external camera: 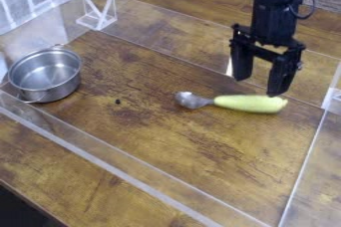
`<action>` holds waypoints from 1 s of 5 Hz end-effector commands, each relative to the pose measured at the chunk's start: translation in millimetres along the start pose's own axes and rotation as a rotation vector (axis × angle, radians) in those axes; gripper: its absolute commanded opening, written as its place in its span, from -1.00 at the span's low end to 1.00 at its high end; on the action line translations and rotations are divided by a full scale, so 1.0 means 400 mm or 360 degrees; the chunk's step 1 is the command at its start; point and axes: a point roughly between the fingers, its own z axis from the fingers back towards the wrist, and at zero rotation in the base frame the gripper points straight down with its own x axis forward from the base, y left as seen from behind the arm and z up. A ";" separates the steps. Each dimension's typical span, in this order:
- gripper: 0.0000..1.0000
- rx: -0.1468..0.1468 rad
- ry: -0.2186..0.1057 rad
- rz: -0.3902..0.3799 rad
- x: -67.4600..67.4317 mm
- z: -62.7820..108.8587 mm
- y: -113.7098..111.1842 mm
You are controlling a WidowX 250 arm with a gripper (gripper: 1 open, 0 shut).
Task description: Move the green spoon to the right
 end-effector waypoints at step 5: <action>1.00 0.0027 -0.0089 0.0209 -0.070 0.009 0.073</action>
